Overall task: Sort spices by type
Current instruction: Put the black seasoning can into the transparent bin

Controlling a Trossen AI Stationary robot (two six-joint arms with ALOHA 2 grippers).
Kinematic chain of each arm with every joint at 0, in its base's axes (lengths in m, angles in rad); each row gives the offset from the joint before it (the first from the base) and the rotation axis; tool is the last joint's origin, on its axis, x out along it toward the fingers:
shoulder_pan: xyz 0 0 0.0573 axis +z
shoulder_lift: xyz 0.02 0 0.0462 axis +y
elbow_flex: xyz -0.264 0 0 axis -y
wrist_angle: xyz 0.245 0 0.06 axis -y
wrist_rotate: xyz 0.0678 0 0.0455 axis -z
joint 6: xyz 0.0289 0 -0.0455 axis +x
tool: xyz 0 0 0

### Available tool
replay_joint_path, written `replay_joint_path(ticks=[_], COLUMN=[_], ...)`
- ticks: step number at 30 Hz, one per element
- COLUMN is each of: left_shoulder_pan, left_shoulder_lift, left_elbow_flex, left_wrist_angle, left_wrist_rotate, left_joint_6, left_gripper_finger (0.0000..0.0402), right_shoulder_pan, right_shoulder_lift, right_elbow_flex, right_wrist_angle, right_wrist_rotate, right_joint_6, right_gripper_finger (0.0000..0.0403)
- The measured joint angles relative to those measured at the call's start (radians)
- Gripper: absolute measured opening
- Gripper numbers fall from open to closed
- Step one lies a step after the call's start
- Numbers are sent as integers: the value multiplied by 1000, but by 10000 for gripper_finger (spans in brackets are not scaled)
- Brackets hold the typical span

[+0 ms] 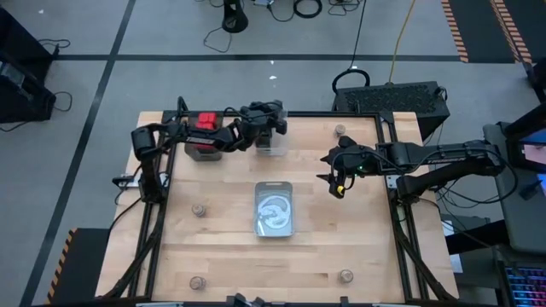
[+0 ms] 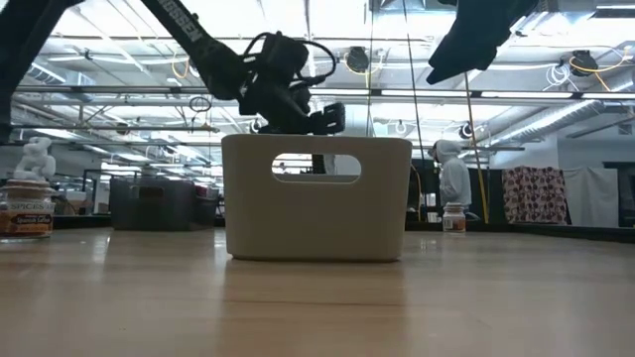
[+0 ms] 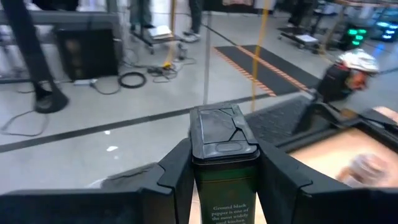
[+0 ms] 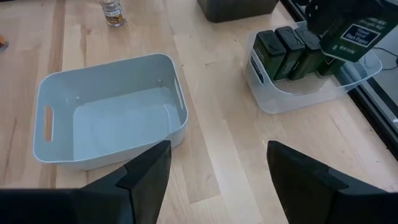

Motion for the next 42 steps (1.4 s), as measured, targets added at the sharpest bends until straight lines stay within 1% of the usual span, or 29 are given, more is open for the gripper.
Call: replay_joint_path(ticks=[4,10,14,16,19,32,36,38,42], left_shoulder_pan=[1,2,2,2,3,4,5,7,10], left_shoulder_lift=[25,77,120,134,140,142,142,142,142], left_elbow_flex=[1,60,119,144,148,148,148,148,148], left_wrist_angle=[25,24,-31,-62,-76,-119,-119,-119,-116], left_wrist_rotate=[-61,-65,-77,-120,-153,-154,-119,-107,-105], left_joint_6=[0,-50,-27,-25,-25,-25,-25,-25,-25], left_gripper_finger=[137,137,137,137,137,137,137,158,232], right_shoulder_pan=[0,0,0,0,3,3,3,3,3], right_shoulder_lift=[0,0,0,0,0,0,0,0,0], right_elbow_flex=[0,0,0,0,0,-25,-25,-25,-25], right_wrist_angle=[-1,-1,-2,-15,-28,-14,-12,-11,-11], right_wrist_rotate=[0,0,-1,-2,-2,-3,-3,-4,-4], right_joint_6=[1,1,23,33,40,40,43,48,53], right_gripper_finger=[247,247,247,247,247,247,247,247,247])
